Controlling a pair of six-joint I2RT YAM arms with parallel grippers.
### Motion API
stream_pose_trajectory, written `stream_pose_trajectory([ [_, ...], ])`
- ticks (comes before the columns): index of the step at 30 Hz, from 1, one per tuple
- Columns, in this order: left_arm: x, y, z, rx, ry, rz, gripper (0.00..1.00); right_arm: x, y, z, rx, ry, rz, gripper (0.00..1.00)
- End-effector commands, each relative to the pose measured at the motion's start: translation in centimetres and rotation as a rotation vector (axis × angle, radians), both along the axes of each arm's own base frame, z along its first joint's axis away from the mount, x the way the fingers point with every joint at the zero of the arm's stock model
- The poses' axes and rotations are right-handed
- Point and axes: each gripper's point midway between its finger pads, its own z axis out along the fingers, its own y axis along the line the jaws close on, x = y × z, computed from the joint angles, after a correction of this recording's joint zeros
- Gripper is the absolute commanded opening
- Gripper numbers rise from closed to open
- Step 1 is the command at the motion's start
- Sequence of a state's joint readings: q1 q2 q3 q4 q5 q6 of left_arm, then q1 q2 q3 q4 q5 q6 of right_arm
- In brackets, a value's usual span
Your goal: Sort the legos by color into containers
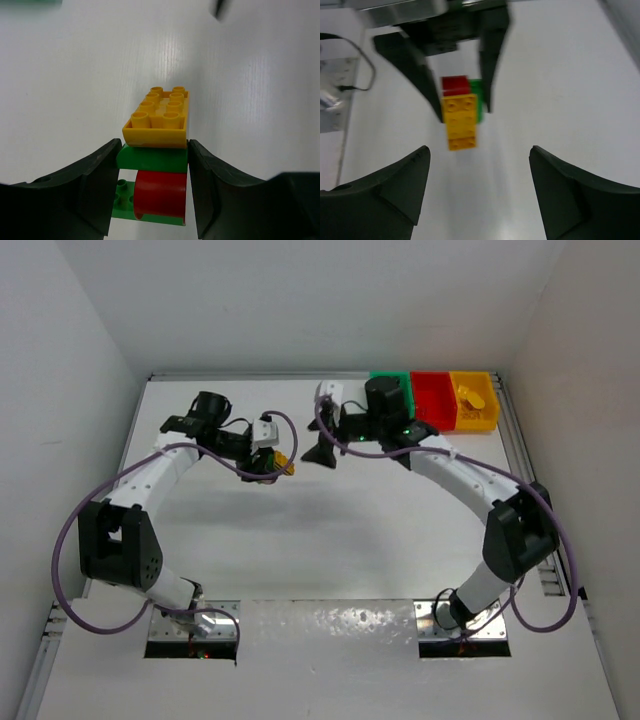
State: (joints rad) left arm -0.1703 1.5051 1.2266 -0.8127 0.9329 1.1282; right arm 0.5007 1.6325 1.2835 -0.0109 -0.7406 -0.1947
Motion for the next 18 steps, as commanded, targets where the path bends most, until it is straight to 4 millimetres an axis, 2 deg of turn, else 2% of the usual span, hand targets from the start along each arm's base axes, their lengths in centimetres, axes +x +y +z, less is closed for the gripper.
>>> stream_pose_trajectory([
  [1,-0.4,-0.9,2.5,-0.064,-0.072,-0.095,0.0,-3.8,2.3,-0.6,0.066,0.024,0.182,0.79],
  [4,-0.8,-1.0,2.7,-0.074,-0.086,-0.126,0.0,-4.3,3.5,-0.4,0.084,-0.005,0.203,0.81],
  [8,-1.3,-1.3,3.2,-0.097,-0.08,-0.142,0.0,-5.2,5.2,-1.1,0.077,0.019,0.241,0.81],
  [15,-1.6,-1.4,3.6,-0.11,-0.074,-0.152,0.0,-4.2,6.5,-2.3,0.068,0.031,0.202,0.8],
  [18,-1.6,-1.5,3.7,-0.111,-0.076,-0.152,0.0,-4.1,6.9,-2.4,0.073,0.047,0.204,0.75],
])
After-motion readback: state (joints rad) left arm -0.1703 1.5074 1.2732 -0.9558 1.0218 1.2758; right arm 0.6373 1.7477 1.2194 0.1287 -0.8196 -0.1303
